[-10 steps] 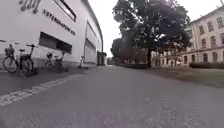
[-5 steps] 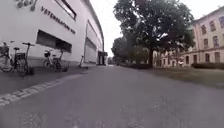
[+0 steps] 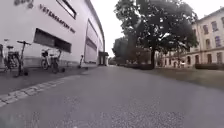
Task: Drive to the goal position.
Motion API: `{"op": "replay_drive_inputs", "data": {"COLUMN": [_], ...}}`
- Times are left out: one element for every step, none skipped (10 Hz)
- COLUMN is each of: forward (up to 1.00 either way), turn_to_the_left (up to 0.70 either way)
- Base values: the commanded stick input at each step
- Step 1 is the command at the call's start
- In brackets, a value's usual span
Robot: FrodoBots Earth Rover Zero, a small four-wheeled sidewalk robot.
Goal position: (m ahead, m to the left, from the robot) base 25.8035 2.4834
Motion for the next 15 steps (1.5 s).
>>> {"op": "replay_drive_inputs", "data": {"forward": [0.85,0.85,0.85,0.85,0.85,0.85,0.85,0.85,0.85,0.85,0.85,0.85,0.85,0.85,0.85], "turn_to_the_left": [0.01,0.01,0.01,0.01,0.01,0.01,0.01,0.01,0.01,0.01,0.01,0.01,0.01,0.01,0.01]}}
